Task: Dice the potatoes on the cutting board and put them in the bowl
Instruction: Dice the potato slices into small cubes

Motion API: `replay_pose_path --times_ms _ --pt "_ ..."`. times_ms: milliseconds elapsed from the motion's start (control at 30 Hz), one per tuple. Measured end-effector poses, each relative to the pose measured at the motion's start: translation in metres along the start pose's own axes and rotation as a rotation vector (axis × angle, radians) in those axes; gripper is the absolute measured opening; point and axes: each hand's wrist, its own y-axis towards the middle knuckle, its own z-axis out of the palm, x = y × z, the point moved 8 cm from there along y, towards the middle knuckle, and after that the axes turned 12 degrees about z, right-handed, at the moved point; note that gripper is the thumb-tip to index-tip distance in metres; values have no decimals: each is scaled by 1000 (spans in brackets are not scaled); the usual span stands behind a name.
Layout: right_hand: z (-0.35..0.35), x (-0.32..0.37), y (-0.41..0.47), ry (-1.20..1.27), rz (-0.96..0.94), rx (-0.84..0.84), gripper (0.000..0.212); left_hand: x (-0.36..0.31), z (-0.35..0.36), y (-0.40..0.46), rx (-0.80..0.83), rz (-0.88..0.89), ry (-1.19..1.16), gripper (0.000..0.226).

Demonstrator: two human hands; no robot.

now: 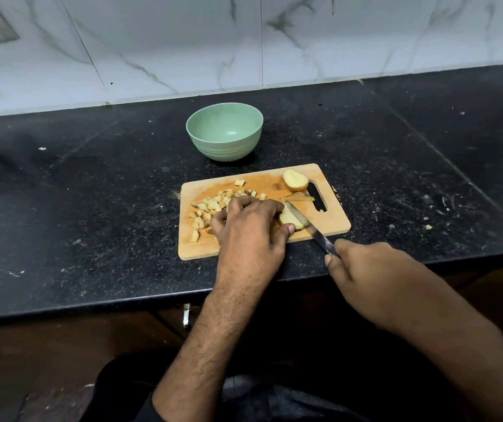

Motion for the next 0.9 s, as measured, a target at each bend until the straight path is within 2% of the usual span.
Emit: replay_pose_path --times_ms 267,433,900 --pt "0 10 2 49 -23 -47 29 0 -3 0 5 33 90 33" --pt "-1 17 2 96 -28 -70 29 -5 2 4 86 42 102 42" --pt "-6 21 1 55 -46 -81 31 -4 4 9 145 13 106 33"
